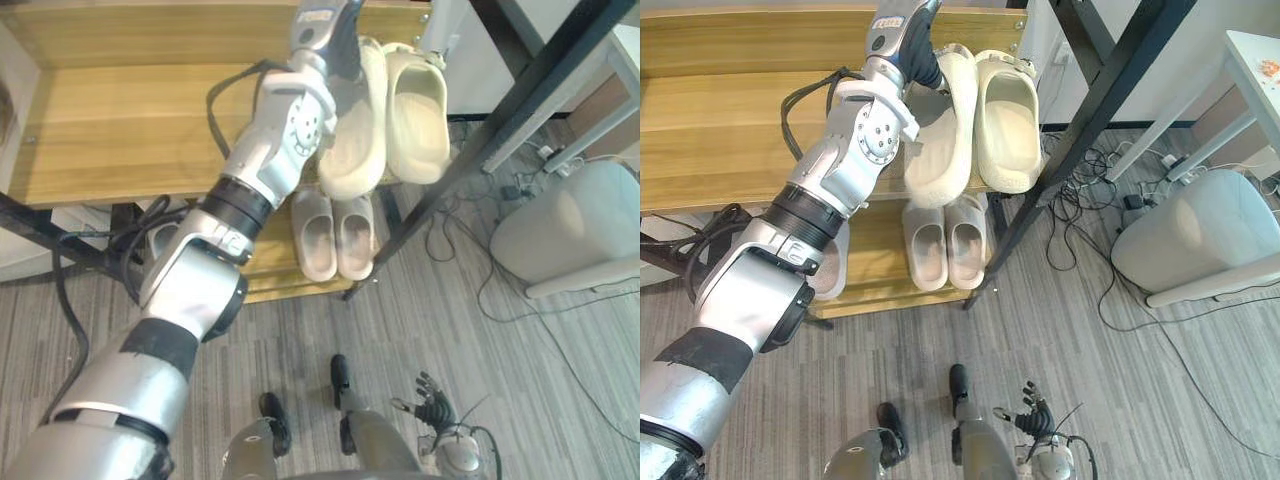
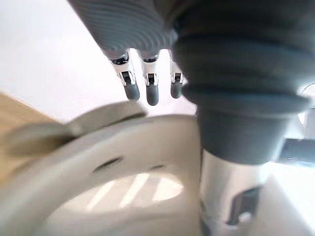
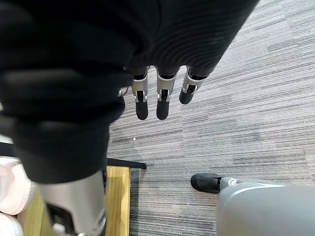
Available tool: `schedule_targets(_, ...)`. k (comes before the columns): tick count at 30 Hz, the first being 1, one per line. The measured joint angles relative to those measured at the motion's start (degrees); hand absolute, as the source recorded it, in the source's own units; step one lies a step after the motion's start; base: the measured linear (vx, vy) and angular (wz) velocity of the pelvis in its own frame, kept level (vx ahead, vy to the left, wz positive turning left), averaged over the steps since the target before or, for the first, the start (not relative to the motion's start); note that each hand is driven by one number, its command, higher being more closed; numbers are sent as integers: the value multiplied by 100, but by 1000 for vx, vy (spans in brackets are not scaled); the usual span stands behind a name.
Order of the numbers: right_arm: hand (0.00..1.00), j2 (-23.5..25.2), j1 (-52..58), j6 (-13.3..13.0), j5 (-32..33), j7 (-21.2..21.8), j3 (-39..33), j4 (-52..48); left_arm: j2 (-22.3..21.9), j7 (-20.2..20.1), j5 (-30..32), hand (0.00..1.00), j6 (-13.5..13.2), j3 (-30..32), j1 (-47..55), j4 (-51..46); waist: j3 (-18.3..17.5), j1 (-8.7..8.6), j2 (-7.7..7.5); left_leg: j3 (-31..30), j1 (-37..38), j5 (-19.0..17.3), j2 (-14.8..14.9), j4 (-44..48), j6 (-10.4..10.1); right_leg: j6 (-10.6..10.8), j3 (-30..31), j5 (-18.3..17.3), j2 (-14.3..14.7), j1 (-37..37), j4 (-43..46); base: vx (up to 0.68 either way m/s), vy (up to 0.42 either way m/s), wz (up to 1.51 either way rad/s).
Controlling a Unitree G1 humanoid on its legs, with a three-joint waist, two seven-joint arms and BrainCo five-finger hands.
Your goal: Organize the slippers on the shoe rack
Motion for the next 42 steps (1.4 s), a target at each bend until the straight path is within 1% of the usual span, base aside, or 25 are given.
schedule_targets(4, 0, -2, -11, -1, 0, -2, 0, 0, 2, -14, 116, 0, 2, -17, 66, 55, 5, 5, 8, -17, 0, 23, 22, -30, -32, -26, -5, 19, 31, 0, -21, 0, 0, 0)
schedule_targets(9, 0, -5, -42, 0, 6, -2, 3, 5, 23, -46, 325, 0, 1, -232, 69, 180, 11, 16, 17, -60, 2, 84, 42, -104, -83, -67, -16, 52, 63, 0, -53, 4, 2, 2)
schedule_targets(12, 0, -8, -70, -1, 41, -2, 11, 6, 24, -104, 331, 0, 2, -323, 69, 193, 28, 66, 45, -67, 5, 110, 85, -116, -110, -104, -16, 92, 107, 0, -61, 0, 0, 0)
schedule_targets(14, 0, -13, -76, 0, 48, -2, 30, 9, 25, -105, 330, 0, 3, -331, 70, 194, 46, 101, 73, -77, 12, 143, 131, -167, -104, -90, -15, 166, 154, 0, -94, -3, -14, 2)
schedule_targets(21, 0, -60, -92, 2, 51, -6, 34, 21, 32, -92, 324, 0, 3, -335, 72, 187, 75, 189, 122, -109, 106, 315, 188, -396, -270, -89, 8, 166, 241, 5, -86, -1, -29, 2)
schedule_targets(23, 0, -61, -95, 4, 51, -6, 35, 21, 35, -92, 316, 0, 4, -351, 74, 179, 82, 194, 132, -112, 108, 374, 200, -439, -302, -43, 2, 124, 244, 5, -85, -9, -27, 10)
schedule_targets(24, 0, -64, -94, 5, 51, -6, 35, 22, 73, -92, 314, 0, 7, -351, 82, 171, 82, 206, 131, -115, 107, 402, 192, -439, -334, 21, 12, 31, 240, 7, -79, -8, -35, 5)
schedule_targets(25, 0, -68, -90, 5, 51, -6, 35, 23, 114, -92, 310, 0, 7, -350, 108, 131, 83, 207, 133, -115, 111, 427, 178, -438, -363, -28, 0, -83, 233, 7, -65, -7, -31, 6)
schedule_targets(26, 0, -74, -88, 14, 51, -5, 37, 38, 147, -92, 310, 0, 6, -353, 179, 48, 87, 213, 141, -119, 138, 460, 167, -454, -373, -91, -18, -129, 229, 6, -37, -6, -19, 5)
schedule_targets(28, 0, -76, -79, 43, 51, -5, 41, 42, 163, -90, 306, 0, 5, -353, 311, -104, 87, 227, 141, -119, 200, 538, 126, -547, -421, -151, -91, -183, 197, 12, 1, -2, 17, 6)
schedule_targets(32, 0, -71, -68, 81, 50, -5, 43, 43, 164, -90, 255, 0, -13, -353, 346, -162, 88, 235, 140, -122, 204, 566, 54, -592, -382, -153, -185, -181, 109, 14, 3, 8, 49, 6)
schedule_targets(34, 0, -61, -67, 95, 50, -5, 43, 55, 176, -88, 202, 0, -27, -352, 400, -333, 88, 237, 140, -122, 204, 588, 11, -593, -324, -108, -226, -147, 57, 26, 3, 32, 101, 8)
schedule_targets(40, 0, -28, -66, 100, 50, -4, 42, 166, 194, -66, 151, 0, -43, -360, 411, -583, 107, 256, 167, -206, 257, 480, -85, -493, -187, -145, -318, -108, -59, 189, 5, 42, 108, 10)
schedule_targets(42, 0, -27, -79, 101, 51, -2, 44, 230, 218, -42, 99, 0, -43, -356, 437, -726, 112, 301, 175, -208, 273, 446, -108, -483, -166, -128, -318, -121, -85, 213, 7, 32, 79, 2)
